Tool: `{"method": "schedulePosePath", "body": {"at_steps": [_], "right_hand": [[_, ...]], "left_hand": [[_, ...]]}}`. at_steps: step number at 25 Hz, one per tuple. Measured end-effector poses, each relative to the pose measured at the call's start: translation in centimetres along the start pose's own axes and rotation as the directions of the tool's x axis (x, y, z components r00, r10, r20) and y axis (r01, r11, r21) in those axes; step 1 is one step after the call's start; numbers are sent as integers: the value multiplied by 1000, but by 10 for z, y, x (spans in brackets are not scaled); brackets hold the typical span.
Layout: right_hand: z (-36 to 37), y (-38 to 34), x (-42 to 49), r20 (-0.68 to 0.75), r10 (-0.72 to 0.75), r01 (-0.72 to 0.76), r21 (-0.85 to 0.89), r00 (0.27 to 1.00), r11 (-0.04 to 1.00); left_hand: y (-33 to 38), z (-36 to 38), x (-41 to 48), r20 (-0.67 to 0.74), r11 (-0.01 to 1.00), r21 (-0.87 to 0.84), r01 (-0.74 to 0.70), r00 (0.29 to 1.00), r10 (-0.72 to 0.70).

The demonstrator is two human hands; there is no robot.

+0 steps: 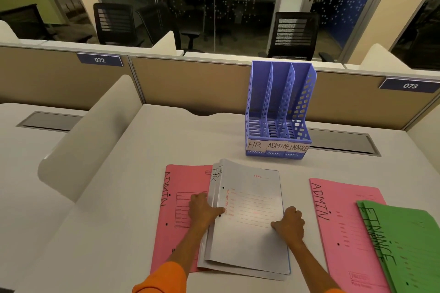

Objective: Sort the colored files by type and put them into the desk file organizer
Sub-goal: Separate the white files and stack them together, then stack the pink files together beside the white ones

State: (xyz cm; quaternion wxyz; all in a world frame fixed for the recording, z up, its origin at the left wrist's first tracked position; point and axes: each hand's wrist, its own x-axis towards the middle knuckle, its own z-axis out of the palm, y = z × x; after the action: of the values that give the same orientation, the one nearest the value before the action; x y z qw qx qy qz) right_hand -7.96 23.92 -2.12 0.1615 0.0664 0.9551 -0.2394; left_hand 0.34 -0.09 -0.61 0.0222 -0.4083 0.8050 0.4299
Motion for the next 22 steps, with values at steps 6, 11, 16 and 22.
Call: {"method": "schedulePosePath", "body": {"at_steps": [6, 11, 16, 22], "right_hand": [[13, -22, -11, -70, -211, 211, -16, 975, 977], [21, -26, -16, -21, -240, 240, 13, 971, 971], [28, -18, -20, 53, -270, 271, -21, 962, 962], [33, -10, -17, 96, -311, 318, -65, 945, 946]], "left_hand": [[-23, -40, 3, -218, 1000, -3, 5, 976, -5], [-52, -83, 5, -296, 967, 71, 247, 930, -216], [-73, -88, 13, -167, 914, -5, 406, 901, -401], [-105, -75, 45, -106, 891, -123, 437, 887, -450]]}}
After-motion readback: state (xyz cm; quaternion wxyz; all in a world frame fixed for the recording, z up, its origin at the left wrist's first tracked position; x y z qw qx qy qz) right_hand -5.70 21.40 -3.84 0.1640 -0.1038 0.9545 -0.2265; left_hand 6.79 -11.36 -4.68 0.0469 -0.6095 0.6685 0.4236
